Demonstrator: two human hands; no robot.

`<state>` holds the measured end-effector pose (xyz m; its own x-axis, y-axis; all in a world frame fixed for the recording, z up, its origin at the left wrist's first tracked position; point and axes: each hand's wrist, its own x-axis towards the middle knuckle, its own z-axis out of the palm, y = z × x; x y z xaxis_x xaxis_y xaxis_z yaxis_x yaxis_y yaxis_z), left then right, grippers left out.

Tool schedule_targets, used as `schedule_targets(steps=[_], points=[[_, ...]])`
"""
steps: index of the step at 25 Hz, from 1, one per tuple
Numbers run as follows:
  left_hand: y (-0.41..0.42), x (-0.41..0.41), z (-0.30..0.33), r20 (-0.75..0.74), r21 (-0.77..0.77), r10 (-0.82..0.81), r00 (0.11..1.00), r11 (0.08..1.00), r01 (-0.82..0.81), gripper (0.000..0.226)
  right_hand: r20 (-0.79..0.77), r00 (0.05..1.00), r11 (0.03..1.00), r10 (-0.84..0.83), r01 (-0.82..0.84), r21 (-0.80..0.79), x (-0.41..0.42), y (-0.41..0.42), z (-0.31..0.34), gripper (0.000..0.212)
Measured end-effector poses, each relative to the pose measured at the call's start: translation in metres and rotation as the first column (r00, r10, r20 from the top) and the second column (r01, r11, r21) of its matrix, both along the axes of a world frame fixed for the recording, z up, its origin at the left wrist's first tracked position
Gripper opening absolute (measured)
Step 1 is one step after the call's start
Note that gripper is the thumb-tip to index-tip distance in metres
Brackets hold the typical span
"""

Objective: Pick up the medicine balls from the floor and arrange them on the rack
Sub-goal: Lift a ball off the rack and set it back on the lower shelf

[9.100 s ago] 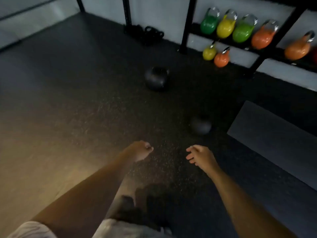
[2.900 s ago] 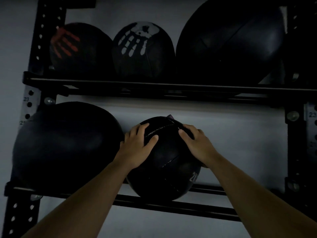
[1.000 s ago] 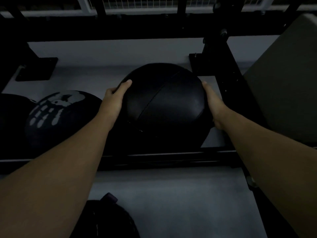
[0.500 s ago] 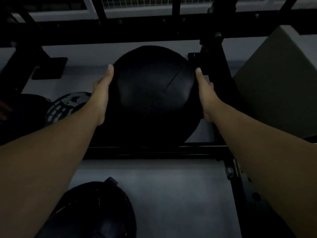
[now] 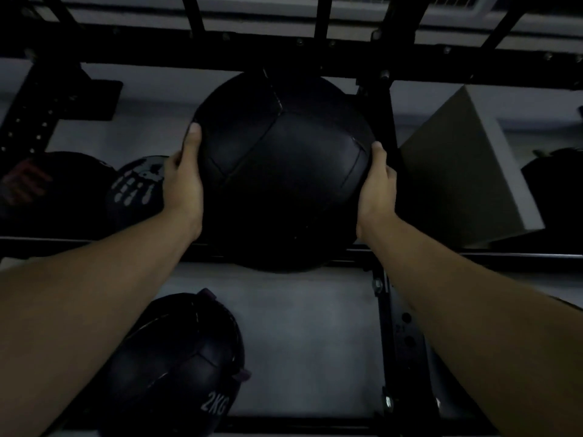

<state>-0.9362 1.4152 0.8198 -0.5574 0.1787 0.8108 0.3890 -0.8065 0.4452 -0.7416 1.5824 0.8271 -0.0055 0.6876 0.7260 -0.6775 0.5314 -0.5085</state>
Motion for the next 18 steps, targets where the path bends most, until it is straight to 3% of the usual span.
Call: schedule_targets(steps=[5, 11, 18], points=[[-0.033, 0.023, -0.036, 0.095, -0.038, 0.010, 0.995, 0.999, -0.007, 0.111, -0.054, 0.999, 0.989, 0.004, -0.012, -0.148, 0.027, -0.045, -0.053, 0.073], [-0.043, 0.049, -0.113, 0.219, -0.132, -0.071, 0.973, 0.986, 0.102, 0.108, 0.062, 0.994, 0.962, -0.089, 0.101, -0.254, 0.065, -0.073, -0.113, 0.074], [-0.018, 0.077, -0.173, 0.371, -0.226, -0.100, 0.923, 0.955, 0.195, 0.100, 0.146, 0.984, 0.917, -0.100, 0.148, -0.371, 0.088, -0.044, -0.179, 0.071]])
